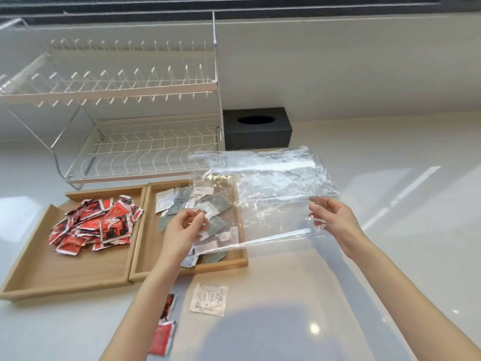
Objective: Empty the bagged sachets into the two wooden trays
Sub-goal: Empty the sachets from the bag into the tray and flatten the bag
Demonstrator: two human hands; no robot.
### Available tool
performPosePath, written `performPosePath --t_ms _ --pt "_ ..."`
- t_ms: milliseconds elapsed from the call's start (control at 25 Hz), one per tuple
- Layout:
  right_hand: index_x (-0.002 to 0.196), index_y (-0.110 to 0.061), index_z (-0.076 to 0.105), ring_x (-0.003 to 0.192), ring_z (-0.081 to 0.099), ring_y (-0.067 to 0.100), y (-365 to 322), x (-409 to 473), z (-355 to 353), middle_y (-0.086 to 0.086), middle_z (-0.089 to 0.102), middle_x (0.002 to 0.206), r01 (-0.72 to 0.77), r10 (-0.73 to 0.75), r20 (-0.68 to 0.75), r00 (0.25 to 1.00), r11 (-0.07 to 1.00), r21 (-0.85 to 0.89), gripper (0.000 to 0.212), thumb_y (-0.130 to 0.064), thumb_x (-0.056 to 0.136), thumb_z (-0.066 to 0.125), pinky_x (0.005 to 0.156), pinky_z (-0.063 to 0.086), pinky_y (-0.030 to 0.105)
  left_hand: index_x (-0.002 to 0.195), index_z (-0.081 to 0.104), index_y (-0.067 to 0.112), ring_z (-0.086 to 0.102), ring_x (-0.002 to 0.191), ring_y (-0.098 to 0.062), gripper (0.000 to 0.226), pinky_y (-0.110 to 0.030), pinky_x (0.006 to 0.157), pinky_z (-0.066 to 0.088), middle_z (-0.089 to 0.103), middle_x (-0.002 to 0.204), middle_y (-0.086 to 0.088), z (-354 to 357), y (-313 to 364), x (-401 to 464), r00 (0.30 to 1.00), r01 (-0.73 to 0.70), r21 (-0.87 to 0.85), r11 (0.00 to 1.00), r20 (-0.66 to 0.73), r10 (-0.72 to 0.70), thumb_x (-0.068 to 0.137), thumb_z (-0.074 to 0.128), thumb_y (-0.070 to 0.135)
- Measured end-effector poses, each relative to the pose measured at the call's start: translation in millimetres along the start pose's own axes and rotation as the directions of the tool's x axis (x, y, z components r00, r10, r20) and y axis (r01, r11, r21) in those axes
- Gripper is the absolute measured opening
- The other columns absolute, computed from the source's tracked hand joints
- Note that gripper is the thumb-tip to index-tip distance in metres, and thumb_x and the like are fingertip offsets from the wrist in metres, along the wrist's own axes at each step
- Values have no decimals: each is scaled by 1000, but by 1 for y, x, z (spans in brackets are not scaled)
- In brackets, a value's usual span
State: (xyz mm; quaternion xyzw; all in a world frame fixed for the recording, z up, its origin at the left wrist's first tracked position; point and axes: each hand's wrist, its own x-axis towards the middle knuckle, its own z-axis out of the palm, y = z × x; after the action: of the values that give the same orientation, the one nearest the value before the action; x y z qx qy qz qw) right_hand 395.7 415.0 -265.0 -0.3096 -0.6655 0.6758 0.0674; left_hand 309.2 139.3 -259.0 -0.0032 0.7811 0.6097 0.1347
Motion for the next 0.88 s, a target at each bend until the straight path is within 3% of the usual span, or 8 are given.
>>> performPosePath --t_ms 120,200,360,480,600,760,880 --pt "104 -14 59 49 57 -6 -1 21 -23 -3 59 78 12 -12 2 1000 1000 -3 17 -12 87 58 51 45 7 101 55 8 60 51 4 15 -11 49 48 61 79 1 34 6 5 1000 5 14 1000 -22 -5 89 51 17" --pt "103 -14 59 48 57 -6 -3 36 -36 -3 59 78 15 -15 2 1000 1000 -25 16 -11 87 57 51 45 8 118 49 9 60 54 7 31 -22 62 50 61 87 0 54 9 9 999 4 68 998 -44 -1 88 53 18" --pt "106 -14 58 52 57 -5 -6 70 -57 -2 59 77 46 -47 -3 999 992 -117 19 -11 87 58 50 45 6 138 28 14 55 99 -18 60 -36 88 45 49 126 -10 89 19 24 998 17 170 985 -69 -5 86 56 20" --pt "113 -12 56 72 58 12 -7 96 -64 2 59 82 69 -77 -37 996 982 -178 27 -13 86 59 72 48 20 142 16 14 42 123 -26 71 -43 106 34 33 142 -11 111 27 43 998 -30 285 958 -50 46 85 57 20" --pt "116 -10 55 84 55 20 -9 126 -65 4 59 88 71 -92 -81 992 969 -237 32 -17 85 60 87 45 37 143 13 13 37 125 -28 73 -41 109 29 27 141 -15 134 34 66 997 -63 396 916 -21 78 85 57 21" --pt "117 -8 53 79 56 20 -7 161 -60 -1 58 81 56 -87 -104 991 962 -269 33 -15 85 59 73 44 29 142 15 11 26 133 -33 73 -41 110 23 16 144 -17 157 31 97 998 -42 495 868 -26 63 85 57 25" --pt "127 -9 44 97 56 25 1 173 -52 8 56 103 61 -103 -81 991 911 -408 44 -13 86 57 80 36 23 141 19 10 17 137 -33 71 -39 110 19 11 148 -19 168 22 113 996 -18 616 787 -54 65 84 57 30"
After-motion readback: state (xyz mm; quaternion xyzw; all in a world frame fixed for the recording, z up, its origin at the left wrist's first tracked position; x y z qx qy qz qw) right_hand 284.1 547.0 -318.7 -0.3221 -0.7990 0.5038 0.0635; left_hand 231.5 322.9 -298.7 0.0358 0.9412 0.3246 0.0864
